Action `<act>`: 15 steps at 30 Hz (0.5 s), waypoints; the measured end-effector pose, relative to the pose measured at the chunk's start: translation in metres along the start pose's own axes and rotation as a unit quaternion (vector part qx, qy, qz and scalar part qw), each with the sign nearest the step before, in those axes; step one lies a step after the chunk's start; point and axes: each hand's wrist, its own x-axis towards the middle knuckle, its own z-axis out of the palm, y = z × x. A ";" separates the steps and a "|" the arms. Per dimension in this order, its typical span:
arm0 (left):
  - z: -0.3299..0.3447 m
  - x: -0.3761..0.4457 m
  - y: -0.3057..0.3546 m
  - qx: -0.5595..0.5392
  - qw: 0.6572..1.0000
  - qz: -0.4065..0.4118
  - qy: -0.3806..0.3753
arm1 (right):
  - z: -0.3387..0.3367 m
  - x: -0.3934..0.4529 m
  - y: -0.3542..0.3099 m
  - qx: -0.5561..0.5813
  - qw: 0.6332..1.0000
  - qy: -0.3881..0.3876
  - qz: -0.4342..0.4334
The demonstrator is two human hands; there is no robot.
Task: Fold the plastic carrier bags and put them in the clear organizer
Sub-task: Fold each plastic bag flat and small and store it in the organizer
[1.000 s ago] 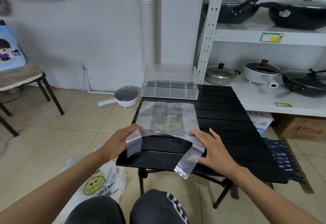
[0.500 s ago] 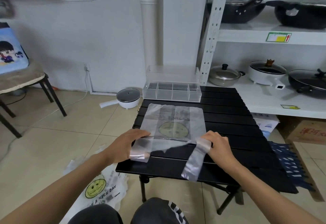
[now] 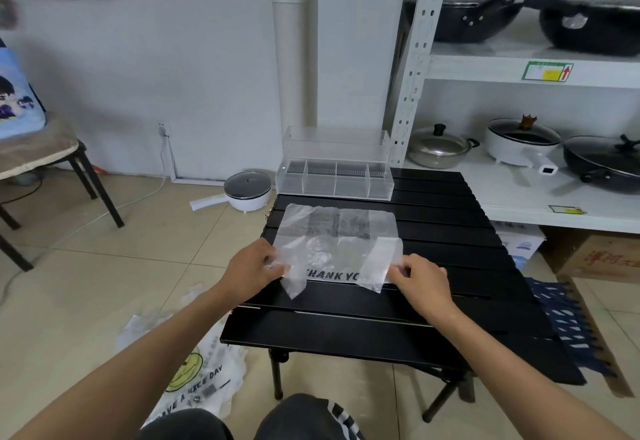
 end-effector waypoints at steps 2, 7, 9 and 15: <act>0.001 0.000 0.001 0.011 1.000 0.002 0.013 | 0.003 -0.003 -0.003 -0.026 0.999 0.029 -0.003; 0.000 -0.005 -0.002 -0.004 0.997 0.023 0.078 | 0.001 -0.007 -0.005 -0.033 0.995 0.098 0.000; -0.002 -0.008 -0.002 0.093 0.987 0.086 0.100 | 0.000 -0.007 -0.006 -0.098 0.987 0.123 -0.019; 0.003 0.000 -0.004 0.102 0.981 0.158 0.034 | 0.002 -0.005 -0.002 -0.148 0.980 0.090 -0.101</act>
